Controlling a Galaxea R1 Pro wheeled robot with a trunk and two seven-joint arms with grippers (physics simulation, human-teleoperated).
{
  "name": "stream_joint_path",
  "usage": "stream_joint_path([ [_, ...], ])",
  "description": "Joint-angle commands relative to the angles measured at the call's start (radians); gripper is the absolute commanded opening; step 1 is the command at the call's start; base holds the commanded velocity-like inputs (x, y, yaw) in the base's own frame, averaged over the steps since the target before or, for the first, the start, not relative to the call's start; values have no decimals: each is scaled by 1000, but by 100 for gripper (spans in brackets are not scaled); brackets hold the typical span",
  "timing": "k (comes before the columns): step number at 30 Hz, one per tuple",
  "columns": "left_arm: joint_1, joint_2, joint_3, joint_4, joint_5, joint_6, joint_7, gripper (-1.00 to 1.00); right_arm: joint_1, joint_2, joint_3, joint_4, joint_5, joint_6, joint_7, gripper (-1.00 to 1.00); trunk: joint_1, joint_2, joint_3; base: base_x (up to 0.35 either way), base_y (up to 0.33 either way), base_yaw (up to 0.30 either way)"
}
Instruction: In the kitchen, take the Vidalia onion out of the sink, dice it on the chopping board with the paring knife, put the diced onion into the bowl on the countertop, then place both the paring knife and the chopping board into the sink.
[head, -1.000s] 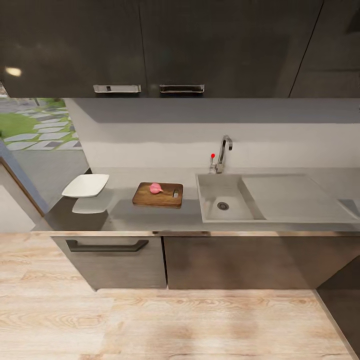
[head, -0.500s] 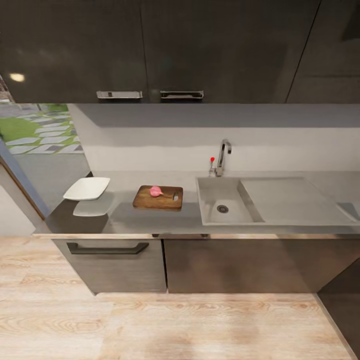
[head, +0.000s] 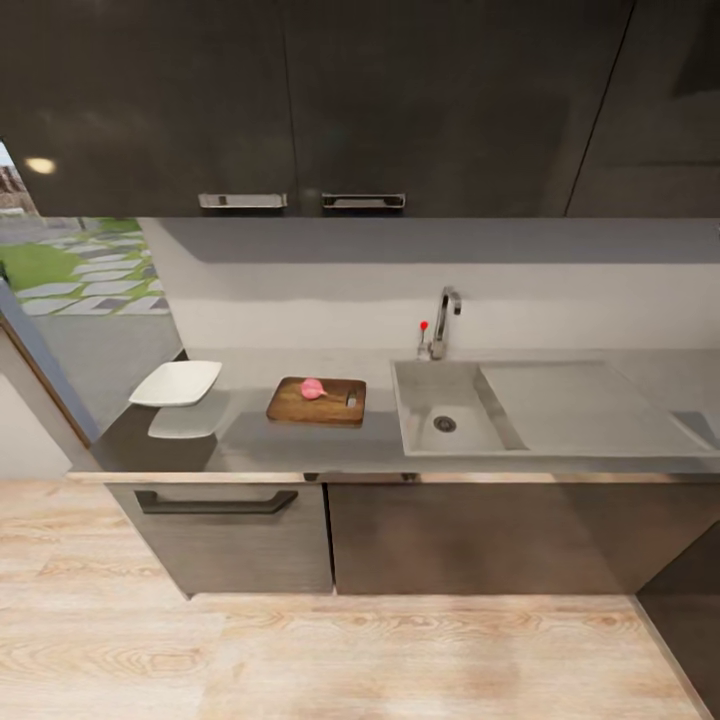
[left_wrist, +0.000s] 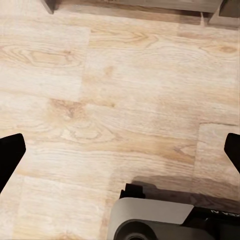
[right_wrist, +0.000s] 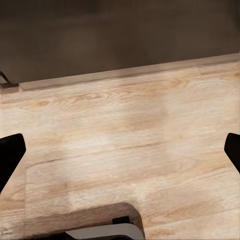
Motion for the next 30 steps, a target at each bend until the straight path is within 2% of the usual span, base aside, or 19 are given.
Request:
stream_joint_path([
  [1,-1,0,-9,-1,6,-2,7,100,0,-1,2,-1,-5,-1,-2,100,1,-2,0,0,0,0],
  [7,-1,-2,-9,6,6,-2,7,100,0,-1,2,-1,-5,-2,-2,100,1,-2,9,0,0,0],
  [11,-1,-25,-9,30,6,-3,7,100,0,-1,2,-1,-5,-2,-2,100,1,-2,16,0,0,0],
  [30,-1,-28,-9,36,5,-3,7,100,0,-1,2,-1,-5,-2,-2,100,1,-2,45,0,0,0],
])
